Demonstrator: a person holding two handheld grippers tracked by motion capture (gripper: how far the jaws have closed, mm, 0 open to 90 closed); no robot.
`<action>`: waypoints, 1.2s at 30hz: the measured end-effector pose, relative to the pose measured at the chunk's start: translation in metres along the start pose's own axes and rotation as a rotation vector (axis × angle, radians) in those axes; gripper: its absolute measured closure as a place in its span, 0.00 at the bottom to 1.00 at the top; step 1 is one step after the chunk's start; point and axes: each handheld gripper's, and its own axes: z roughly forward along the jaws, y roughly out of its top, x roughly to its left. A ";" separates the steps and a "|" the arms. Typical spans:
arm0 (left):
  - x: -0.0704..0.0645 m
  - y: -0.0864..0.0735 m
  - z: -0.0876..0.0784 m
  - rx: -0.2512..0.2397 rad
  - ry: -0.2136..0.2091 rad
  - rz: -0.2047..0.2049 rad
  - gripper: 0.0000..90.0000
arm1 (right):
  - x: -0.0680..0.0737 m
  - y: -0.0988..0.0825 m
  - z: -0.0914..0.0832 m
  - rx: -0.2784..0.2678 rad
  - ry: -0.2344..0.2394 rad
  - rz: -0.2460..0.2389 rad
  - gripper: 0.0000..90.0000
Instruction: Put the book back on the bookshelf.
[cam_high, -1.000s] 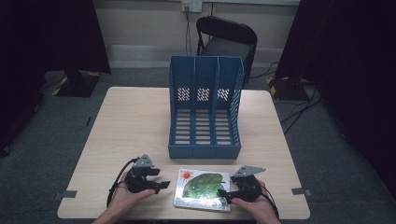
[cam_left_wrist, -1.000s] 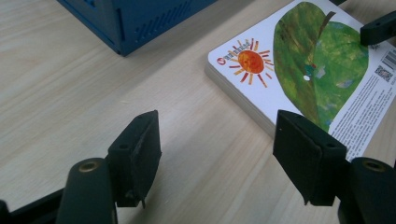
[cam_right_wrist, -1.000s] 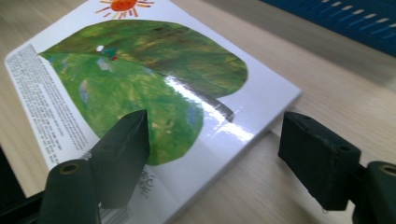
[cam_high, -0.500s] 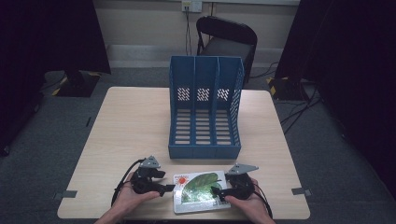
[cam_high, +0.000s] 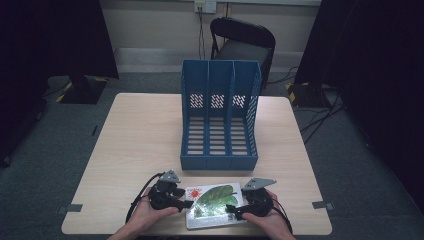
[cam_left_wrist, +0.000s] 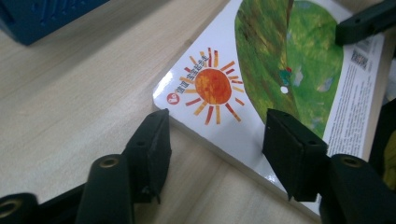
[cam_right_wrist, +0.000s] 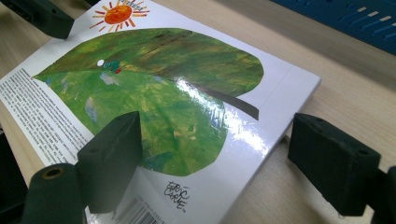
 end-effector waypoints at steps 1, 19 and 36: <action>0.000 0.000 0.000 -0.003 0.001 -0.010 0.47 | 0.001 -0.001 0.000 0.001 0.001 -0.004 0.17; 0.007 0.013 0.016 -0.077 0.034 -0.034 0.34 | -0.004 -0.001 -0.002 0.009 -0.007 0.004 0.14; 0.017 0.010 0.011 -0.161 -0.072 -0.194 0.35 | -0.002 -0.001 -0.003 0.008 -0.008 -0.005 0.14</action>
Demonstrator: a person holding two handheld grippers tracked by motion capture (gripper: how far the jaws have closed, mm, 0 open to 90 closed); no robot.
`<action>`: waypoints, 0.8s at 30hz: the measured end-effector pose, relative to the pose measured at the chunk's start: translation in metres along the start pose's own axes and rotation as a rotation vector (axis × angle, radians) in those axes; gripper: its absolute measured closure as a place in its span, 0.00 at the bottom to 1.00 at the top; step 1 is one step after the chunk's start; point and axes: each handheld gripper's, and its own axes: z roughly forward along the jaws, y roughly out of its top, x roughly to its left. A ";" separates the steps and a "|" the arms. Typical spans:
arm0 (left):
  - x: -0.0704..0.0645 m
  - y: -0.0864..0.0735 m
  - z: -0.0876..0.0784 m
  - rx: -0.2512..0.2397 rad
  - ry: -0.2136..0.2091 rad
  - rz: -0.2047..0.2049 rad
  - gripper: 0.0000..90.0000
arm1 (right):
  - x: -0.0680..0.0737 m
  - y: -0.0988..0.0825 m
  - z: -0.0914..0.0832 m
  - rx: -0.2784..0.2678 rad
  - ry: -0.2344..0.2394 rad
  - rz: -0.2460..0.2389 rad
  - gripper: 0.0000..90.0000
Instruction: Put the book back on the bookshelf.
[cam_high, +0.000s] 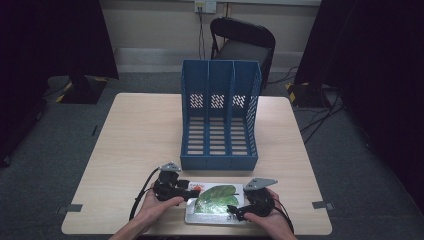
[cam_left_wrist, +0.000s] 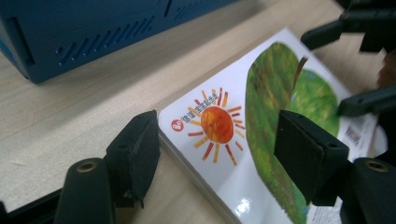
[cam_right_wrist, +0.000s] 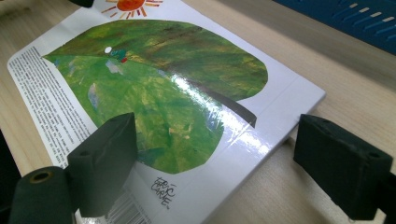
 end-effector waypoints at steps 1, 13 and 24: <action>0.002 0.000 -0.001 -0.009 -0.008 -0.011 0.36 | 0.000 0.000 0.000 -0.001 -0.001 0.004 0.14; 0.010 0.002 -0.008 -0.115 -0.093 -0.112 0.40 | 0.000 0.001 0.000 -0.005 0.011 0.004 0.09; 0.011 0.002 -0.009 -0.144 -0.132 -0.162 0.41 | 0.001 -0.001 -0.002 -0.002 0.022 0.001 0.08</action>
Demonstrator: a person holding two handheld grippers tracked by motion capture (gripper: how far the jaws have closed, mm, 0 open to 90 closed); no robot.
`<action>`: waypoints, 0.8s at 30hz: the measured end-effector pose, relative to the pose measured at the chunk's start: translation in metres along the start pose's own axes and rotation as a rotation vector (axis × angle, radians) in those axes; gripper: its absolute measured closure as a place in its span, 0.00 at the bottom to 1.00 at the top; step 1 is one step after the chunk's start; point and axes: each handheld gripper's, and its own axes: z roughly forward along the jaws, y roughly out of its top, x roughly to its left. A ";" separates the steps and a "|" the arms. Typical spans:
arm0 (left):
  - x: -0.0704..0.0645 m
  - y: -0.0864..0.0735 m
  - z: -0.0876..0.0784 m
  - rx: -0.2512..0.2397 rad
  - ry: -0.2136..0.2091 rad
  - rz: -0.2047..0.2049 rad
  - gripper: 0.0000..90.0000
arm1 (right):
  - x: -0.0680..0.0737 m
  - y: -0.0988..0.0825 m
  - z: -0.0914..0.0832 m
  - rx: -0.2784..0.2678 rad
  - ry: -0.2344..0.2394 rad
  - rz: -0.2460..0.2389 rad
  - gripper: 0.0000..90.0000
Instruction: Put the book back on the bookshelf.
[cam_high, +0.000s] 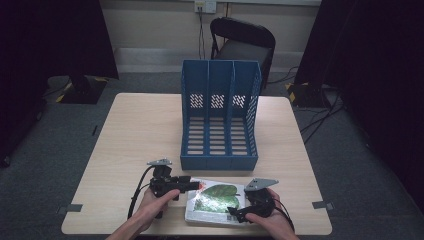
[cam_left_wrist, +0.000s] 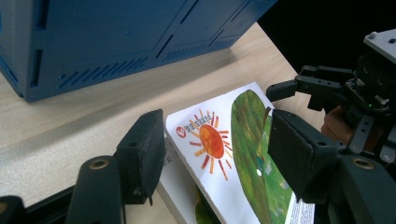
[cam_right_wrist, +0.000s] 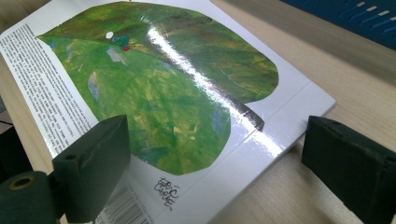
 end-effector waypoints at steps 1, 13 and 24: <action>0.001 -0.001 -0.001 0.000 -0.016 -0.042 0.41 | 0.000 0.000 0.000 0.000 -0.003 0.002 0.08; -0.006 -0.009 0.009 0.087 -0.082 -0.024 0.52 | 0.000 0.002 0.001 -0.013 0.020 0.021 0.08; -0.023 -0.015 0.023 0.212 -0.082 0.115 0.52 | -0.001 0.002 0.002 -0.014 0.025 0.024 0.08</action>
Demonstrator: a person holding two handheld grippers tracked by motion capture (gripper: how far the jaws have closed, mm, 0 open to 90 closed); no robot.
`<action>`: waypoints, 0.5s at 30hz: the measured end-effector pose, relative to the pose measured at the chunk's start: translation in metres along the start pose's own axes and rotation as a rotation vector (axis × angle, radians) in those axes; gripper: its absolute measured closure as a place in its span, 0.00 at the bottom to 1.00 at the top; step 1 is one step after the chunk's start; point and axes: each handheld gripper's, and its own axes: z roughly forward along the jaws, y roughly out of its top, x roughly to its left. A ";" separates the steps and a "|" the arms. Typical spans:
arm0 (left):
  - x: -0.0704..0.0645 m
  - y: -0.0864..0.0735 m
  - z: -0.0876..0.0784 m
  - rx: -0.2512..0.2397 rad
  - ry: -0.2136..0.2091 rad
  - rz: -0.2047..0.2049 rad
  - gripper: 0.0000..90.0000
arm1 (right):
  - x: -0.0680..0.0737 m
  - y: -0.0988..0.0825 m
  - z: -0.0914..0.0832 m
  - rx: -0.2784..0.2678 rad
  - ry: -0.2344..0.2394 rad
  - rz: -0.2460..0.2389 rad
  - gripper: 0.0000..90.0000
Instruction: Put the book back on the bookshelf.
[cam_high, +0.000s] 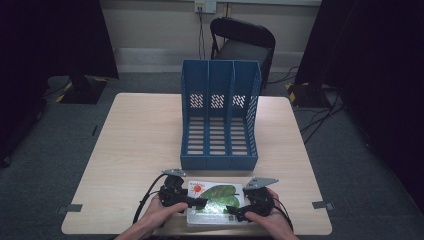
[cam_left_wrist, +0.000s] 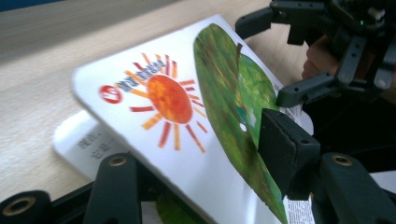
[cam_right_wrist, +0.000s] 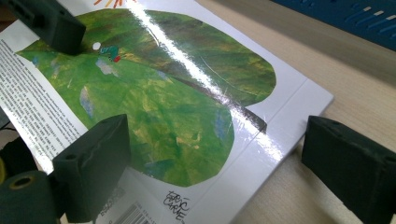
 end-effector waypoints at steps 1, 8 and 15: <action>-0.001 0.000 0.000 0.003 0.004 0.004 0.52 | 0.000 0.000 0.000 0.001 0.000 0.001 0.08; -0.002 0.001 0.002 0.001 0.006 0.016 0.50 | -0.002 0.001 0.000 0.001 -0.001 0.007 0.11; -0.005 0.001 0.006 0.001 -0.007 0.043 0.44 | -0.003 0.002 -0.001 -0.012 -0.001 0.009 0.12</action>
